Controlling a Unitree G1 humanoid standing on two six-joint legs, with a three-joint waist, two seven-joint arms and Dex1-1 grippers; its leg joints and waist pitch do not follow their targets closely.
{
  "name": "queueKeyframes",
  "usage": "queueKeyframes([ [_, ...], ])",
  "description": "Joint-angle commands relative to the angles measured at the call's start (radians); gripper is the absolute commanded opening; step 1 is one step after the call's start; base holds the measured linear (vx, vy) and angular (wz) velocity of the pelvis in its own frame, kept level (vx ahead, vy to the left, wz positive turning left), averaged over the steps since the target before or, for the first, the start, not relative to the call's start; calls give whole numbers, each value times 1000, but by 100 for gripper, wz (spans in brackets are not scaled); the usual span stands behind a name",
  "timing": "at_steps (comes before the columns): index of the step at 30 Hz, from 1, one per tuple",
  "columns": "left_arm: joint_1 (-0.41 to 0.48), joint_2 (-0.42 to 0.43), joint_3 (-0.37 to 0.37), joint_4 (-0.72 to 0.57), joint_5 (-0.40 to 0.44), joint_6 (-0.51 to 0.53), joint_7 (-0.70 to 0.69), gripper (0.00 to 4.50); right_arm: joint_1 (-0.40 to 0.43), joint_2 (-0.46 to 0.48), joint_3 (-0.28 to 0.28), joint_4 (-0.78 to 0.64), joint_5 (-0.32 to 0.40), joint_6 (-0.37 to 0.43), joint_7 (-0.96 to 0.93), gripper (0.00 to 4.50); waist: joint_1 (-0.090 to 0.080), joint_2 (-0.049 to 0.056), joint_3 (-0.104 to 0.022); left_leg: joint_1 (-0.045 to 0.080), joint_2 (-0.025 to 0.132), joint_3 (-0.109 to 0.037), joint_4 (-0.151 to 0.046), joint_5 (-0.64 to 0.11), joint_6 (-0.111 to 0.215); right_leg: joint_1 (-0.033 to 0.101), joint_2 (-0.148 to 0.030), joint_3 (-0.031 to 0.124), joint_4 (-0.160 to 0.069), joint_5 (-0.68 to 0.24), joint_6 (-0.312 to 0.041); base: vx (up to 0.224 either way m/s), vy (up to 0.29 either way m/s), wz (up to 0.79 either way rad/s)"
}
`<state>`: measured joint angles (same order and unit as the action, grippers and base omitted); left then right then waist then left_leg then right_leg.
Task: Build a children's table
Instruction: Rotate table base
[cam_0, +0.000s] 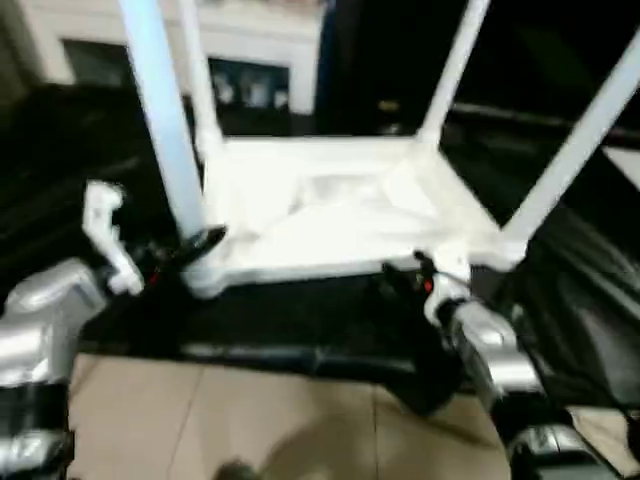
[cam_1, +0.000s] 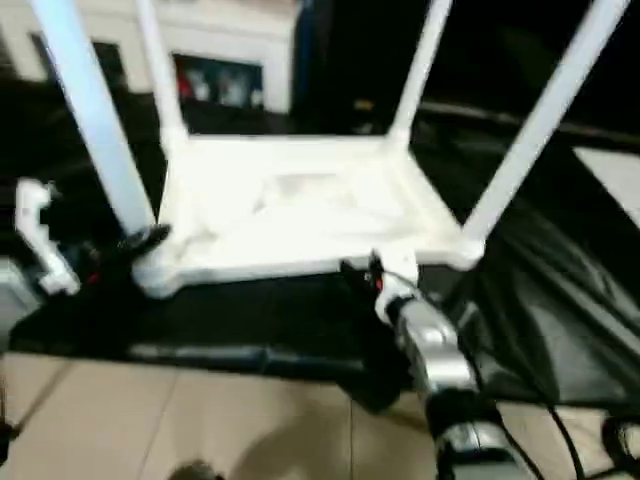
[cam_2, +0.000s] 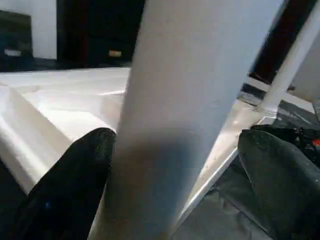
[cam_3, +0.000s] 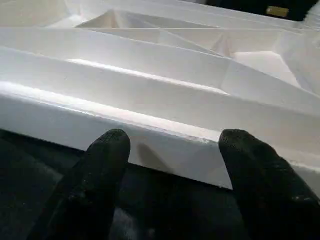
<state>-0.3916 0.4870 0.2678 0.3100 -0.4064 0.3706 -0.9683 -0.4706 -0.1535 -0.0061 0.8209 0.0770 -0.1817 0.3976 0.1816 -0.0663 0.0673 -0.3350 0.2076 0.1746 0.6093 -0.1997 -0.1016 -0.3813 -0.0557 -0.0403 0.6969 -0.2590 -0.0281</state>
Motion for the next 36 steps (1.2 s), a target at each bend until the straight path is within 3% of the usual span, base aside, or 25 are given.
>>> queueKeyframes([
  [1, -29, -14, -34, 26, 23, -9, -10, 438, -4, -6, 0, 28, -9, 14, -4, 317, -28, 33, -67, 8, 23, -11, -85, -255, -25, 21, -64, 47, -106, -53, -200, 0, 0, 0],
  [2, -35, -17, -38, 28, 22, -5, -15, 438, -9, -6, 0, 36, -12, 16, -6, 317, -37, 34, -68, 0, 21, -11, -82, -214, -22, 27, -68, 49, -106, -10, -197, 0, 0, 0],
  [6, -45, -28, -62, -11, -24, 33, -53, 438, -33, -8, -1, 76, -19, 7, -11, 317, -56, 35, -70, -11, 21, -11, -83, -153, -23, 37, -71, 45, -105, 48, -202, 0, 0, 0],
  [10, -19, -9, -119, -140, -113, 152, -143, 438, -56, -11, 1, 112, -30, 12, -19, 317, -58, 33, -74, -9, 22, -7, -80, -110, -14, 41, -71, 44, -98, 134, -211, 0, 0, 0],
  [11, -2, 2, -145, -207, -146, 200, -171, 438, -63, -10, 3, 122, -33, 14, -23, 317, -61, 33, -75, -15, 21, -9, -81, -91, -13, 46, -70, 41, -95, 161, -216, 0, 0, 0],
  [14, 18, 3, -195, -322, -200, 266, -199, 438, -74, -7, 7, 139, -39, 11, -22, 317, -68, 32, -76, -12, 20, -4, -77, -71, -5, 45, -69, 42, -94, 203, -232, 0, 0, 0],
  [15, 19, -2, -207, -349, -217, 283, -204, 438, -78, -6, 7, 143, -39, 9, -21, 317, -72, 30, -75, -17, 19, -3, -77, -55, 2, 48, -68, 42, -94, 223, -237, 0, 0, 0],
  [17, 16, -17, -227, -389, -241, 308, -204, 438, -87, -3, 8, 155, -39, 7, -19, 317, -78, 22, -73, -20, 15, -1, -74, -42, 17, 52, -67, 44, -96, 229, -234, 0, 0, 0],
  [19, 1, -49, -261, -418, -248, 316, -192, 438, -96, 2, 12, 163, -41, 7, -17, 317, -80, 21, -71, -20, 17, -1, -76, -57, 14, 54, -70, 44, -100, 186, -225, 0, 0, 0],
  [20, -29, -103, -304, -435, -245, 314, -173, 438, -110, 11, 17, 175, -46, 6, -12, 317, -84, 18, -69, -19, 19, 0, -77, -67, 11, 53, -69, 45, -103, 158, -223, 0, 0, 0],
  [26, -107, -210, -366, -385, -213, 288, -128, 438, -146, 41, 24, 203, -51, -9, 12, 317, -100, 16, -68, -24, 18, -2, -78, -89, 3, 55, -71, 46, -110, 74, -200, 0, 0, 0],
  [32, -173, -287, -423, -311, -174, 252, -116, 438, -178, 70, 43, 219, -55, -19, 59, 317, -112, 16, -73, -27, 16, -4, -73, -50, 28, 60, -69, 45, -105, 146, -219, 0, 0, 0],
  [36, -183, -321, -447, -303, -172, 243, -109, 438, -184, 80, 42, 221, -45, -28, 98, 317, -117, 17, -76, -26, 16, -2, -68, -24, 61, 61, -68, 45, -99, 240, -257, 0, 0, 0],
])
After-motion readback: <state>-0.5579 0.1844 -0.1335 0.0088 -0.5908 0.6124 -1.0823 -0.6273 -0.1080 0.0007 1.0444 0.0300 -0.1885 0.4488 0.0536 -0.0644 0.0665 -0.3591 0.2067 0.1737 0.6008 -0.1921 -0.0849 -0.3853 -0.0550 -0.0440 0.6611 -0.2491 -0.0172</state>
